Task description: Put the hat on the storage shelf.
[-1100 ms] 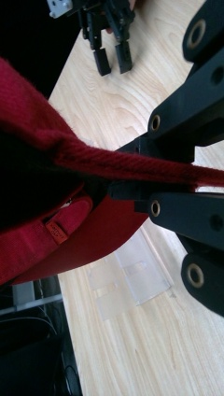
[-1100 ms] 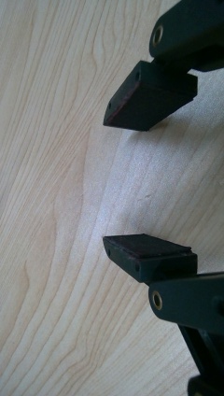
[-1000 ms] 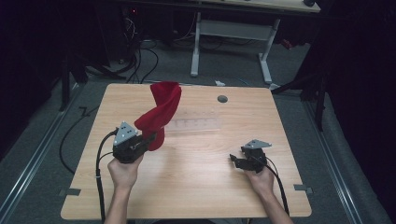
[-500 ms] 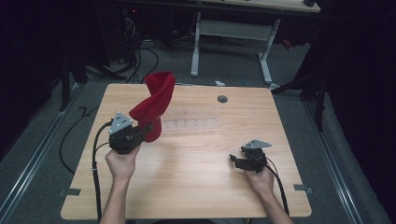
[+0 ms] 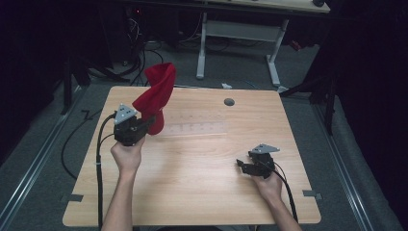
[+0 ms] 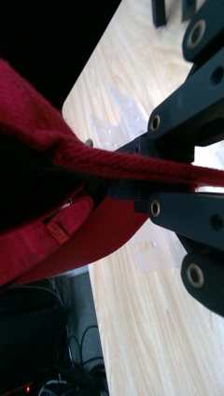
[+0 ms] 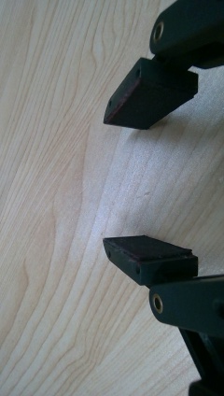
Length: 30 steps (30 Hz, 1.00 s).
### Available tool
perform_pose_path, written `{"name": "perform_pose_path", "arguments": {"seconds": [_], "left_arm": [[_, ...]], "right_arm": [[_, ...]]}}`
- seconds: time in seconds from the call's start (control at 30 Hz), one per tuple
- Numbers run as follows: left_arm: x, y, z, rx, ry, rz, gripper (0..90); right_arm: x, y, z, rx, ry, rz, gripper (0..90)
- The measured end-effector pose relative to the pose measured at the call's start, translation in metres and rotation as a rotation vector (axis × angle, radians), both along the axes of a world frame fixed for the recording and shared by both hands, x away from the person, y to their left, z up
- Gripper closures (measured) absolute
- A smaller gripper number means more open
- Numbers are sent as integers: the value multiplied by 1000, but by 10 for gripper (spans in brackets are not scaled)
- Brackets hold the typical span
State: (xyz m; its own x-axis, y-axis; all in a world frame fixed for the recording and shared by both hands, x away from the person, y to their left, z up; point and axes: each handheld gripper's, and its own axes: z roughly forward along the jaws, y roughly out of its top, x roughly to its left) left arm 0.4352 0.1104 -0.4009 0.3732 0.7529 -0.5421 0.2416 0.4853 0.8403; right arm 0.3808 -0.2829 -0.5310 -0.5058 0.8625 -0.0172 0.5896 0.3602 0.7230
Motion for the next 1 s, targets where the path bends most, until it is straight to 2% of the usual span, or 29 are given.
{"name": "perform_pose_path", "arguments": {"seconds": [0.17,0.37,0.53,0.73,0.93,1.0], "left_arm": [[16,-3,-5,-9,-1,31,851],[33,-8,-15,17,13,58,851],[38,-8,-24,44,21,70,851],[42,-5,-31,33,29,75,851],[45,-13,-41,79,34,72,850],[45,-13,-43,81,31,74,850]], "right_arm": [[0,0,0,0,0,-1,351],[0,0,0,1,0,-1,351],[0,0,0,0,-1,0,351],[0,0,0,0,0,1,350],[0,1,0,0,0,0,350],[0,1,0,0,0,0,350]]}}
